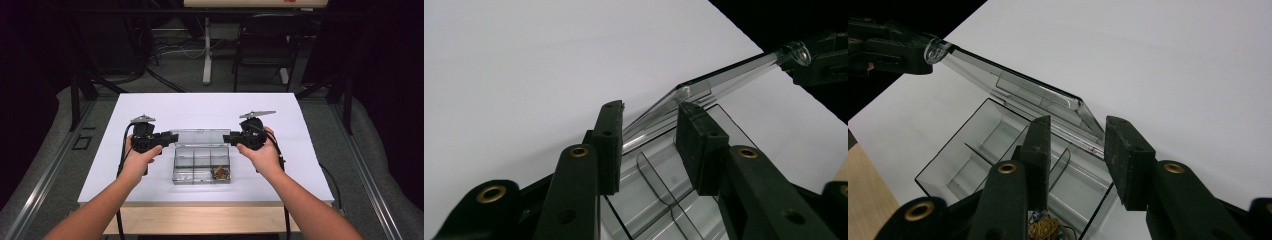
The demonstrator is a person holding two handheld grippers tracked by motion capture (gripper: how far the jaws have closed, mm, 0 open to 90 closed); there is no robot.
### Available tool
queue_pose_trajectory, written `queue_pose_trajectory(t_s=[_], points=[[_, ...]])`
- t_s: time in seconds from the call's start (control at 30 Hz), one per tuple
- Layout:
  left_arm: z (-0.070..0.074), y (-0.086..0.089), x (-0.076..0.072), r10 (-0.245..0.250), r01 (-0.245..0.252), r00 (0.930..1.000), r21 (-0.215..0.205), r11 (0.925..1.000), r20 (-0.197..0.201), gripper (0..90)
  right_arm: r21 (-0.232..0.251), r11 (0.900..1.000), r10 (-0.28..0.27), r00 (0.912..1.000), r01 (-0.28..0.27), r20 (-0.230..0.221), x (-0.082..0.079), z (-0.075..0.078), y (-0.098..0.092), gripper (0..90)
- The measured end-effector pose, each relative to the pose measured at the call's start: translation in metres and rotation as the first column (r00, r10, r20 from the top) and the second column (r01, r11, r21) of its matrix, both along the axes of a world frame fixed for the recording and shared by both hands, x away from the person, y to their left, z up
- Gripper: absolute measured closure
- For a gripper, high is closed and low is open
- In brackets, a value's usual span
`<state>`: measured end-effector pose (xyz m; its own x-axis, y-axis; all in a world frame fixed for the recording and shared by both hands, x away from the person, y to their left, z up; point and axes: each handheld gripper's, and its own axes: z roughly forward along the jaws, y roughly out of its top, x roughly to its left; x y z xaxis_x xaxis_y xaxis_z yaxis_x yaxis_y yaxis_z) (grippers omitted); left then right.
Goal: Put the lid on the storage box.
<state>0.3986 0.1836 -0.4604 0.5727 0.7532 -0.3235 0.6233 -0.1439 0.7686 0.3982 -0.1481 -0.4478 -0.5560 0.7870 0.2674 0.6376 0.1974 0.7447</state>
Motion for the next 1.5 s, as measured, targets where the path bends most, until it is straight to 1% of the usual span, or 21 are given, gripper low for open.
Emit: queue_pose_trajectory(t_s=[0.23,0.37,0.47,0.6,0.73,0.83,0.9,0.93,0.97,1.03,1.13,1.17,1.23,1.47,1.5], points=[[-0.001,0.000,0.000,0.002,-0.002,1.0000,-0.006,1.0000,0.002,63.7,0.002,1.000,-0.009,1.0000,0.009,-0.004,-0.001,0.000,0.000,63.9],[0.000,0.001,-0.001,-0.008,0.008,1.0000,0.004,1.0000,0.003,63.8,0.001,1.000,-0.001,1.0000,0.001,-0.010,-0.001,0.000,-0.001,63.9],[0.000,0.001,-0.004,-0.005,0.005,1.0000,-0.004,1.0000,0.001,63.9,0.000,1.000,0.001,1.0000,-0.001,-0.006,-0.002,0.000,-0.001,63.8],[0.001,0.002,-0.007,-0.009,0.009,1.0000,0.001,1.0000,0.001,64.4,0.008,1.000,0.010,0.9999,-0.010,-0.005,-0.004,0.000,-0.002,63.7],[0.002,0.003,-0.012,-0.015,0.015,0.9999,-0.003,0.9999,0.003,65.3,0.002,1.000,0.019,0.9998,-0.019,-0.004,-0.006,-0.001,-0.002,64.2],[0.003,0.004,-0.015,-0.014,0.015,0.9998,-0.004,0.9999,0.011,66.6,0.000,1.000,0.020,0.9998,-0.020,0.002,-0.008,-0.001,-0.002,65.1],[0.003,0.004,-0.017,-0.017,0.017,0.9997,0.006,0.9998,0.017,67.5,0.002,1.000,0.024,0.9997,-0.024,0.003,-0.009,-0.001,-0.003,65.7],[0.003,0.004,-0.018,-0.017,0.017,0.9997,0.004,0.9998,0.018,67.7,-0.003,0.999,0.032,0.9995,-0.032,0.000,-0.009,-0.001,-0.004,66.1],[0.003,0.004,-0.018,-0.018,0.018,0.9996,-0.001,0.9998,0.022,67.8,0.003,1.000,0.027,0.9996,-0.027,0.001,-0.010,-0.001,-0.004,66.3],[0.003,0.005,-0.019,-0.027,0.027,0.9995,0.000,0.9996,0.019,68.0,-0.003,0.999,0.033,0.9994,-0.033,0.006,-0.011,-0.001,-0.005,67.9],[0.001,0.006,-0.022,-0.031,0.031,0.9992,0.000,0.9995,0.025,68.2,-0.003,0.999,0.035,0.9993,-0.035,0.012,-0.013,-0.002,-0.005,69.7],[0.001,0.005,-0.023,-0.027,0.027,0.9992,0.001,0.9996,0.029,68.2,-0.009,0.999,0.044,0.9990,-0.044,0.013,-0.013,-0.002,-0.006,69.9],[0.001,0.006,-0.024,-0.037,0.037,0.9988,0.012,0.9993,0.031,68.2,-0.004,0.999,0.044,0.9989,-0.044,0.017,-0.016,-0.002,-0.007,70.2],[-0.002,0.007,-0.030,-0.046,0.046,0.9983,0.005,0.9989,0.036,68.2,0.008,0.998,0.055,0.9982,-0.055,0.023,-0.022,-0.004,-0.009,70.9],[-0.003,0.007,-0.030,-0.048,0.048,0.9979,0.009,0.9988,0.044,68.2,0.006,0.999,0.053,0.9983,-0.053,0.024,-0.022,-0.004,-0.009,71.3]])
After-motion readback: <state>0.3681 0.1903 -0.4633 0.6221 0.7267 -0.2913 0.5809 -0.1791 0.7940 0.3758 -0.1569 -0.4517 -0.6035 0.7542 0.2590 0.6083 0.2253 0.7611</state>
